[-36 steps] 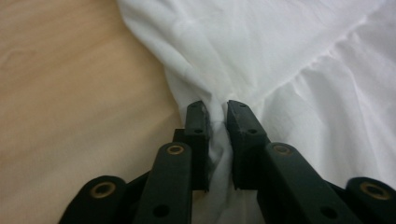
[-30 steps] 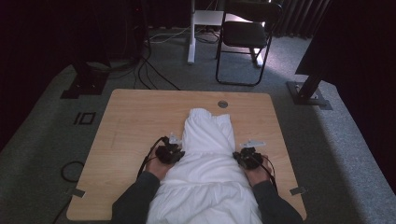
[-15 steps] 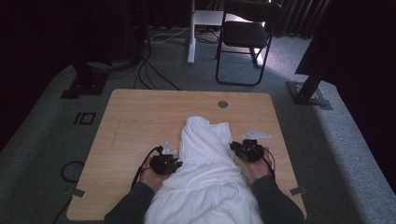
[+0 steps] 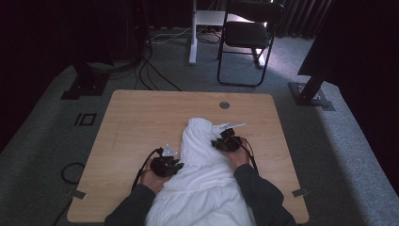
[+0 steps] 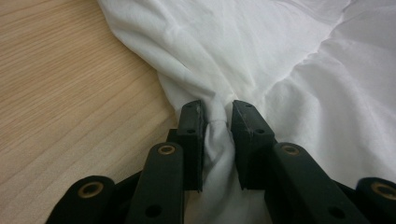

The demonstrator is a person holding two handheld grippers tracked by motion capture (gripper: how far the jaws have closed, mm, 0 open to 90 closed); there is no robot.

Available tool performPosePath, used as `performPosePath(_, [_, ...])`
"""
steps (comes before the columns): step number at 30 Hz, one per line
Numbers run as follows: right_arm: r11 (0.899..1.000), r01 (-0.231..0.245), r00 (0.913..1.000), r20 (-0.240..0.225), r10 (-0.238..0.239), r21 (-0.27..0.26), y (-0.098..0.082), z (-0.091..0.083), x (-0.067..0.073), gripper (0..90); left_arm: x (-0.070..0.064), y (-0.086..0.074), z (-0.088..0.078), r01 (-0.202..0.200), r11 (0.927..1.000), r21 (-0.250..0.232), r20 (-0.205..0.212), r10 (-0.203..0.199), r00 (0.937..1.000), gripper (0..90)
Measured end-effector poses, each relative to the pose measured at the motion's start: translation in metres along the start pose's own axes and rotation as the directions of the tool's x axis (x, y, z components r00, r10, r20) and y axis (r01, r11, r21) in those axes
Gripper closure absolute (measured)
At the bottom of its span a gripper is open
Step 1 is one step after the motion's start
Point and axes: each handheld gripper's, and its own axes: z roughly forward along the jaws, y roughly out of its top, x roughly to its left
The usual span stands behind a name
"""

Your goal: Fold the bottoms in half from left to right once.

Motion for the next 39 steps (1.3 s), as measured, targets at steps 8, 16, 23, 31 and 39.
performPosePath(8, [0.973,0.087,0.9843,0.169,-0.051,-0.216,0.008,-0.073,-0.005,87.3,-0.002,-0.001,0.0,0.005,1.0,-0.004,-0.002,-0.005,1.0,64.1])
performPosePath(16, [0.998,0.047,0.9715,0.234,-0.037,-0.038,-0.026,-0.037,-0.028,84.6,-0.006,0.002,0.0,-0.011,0.9998,0.014,0.006,0.011,0.9999,59.7])
performPosePath(23, [1.0,-0.005,0.9766,0.215,0.005,0.002,-0.032,-0.027,-0.037,78.1,0.007,0.027,-0.017,0.0,0.9985,-0.055,-0.035,-0.002,0.9994,48.8])
performPosePath(31, [0.999,-0.03,0.9813,0.19,0.032,-0.013,-0.032,-0.026,-0.04,80.4,0.014,0.082,0.026,-0.066,0.9934,-0.094,-0.102,0.056,0.9932,38.6])
performPosePath(39, [0.999,-0.04,0.9835,0.176,0.043,-0.021,-0.033,-0.026,-0.041,81.7,0.018,0.078,0.072,-0.036,0.9992,-0.016,-0.118,0.034,0.9925,42.2])
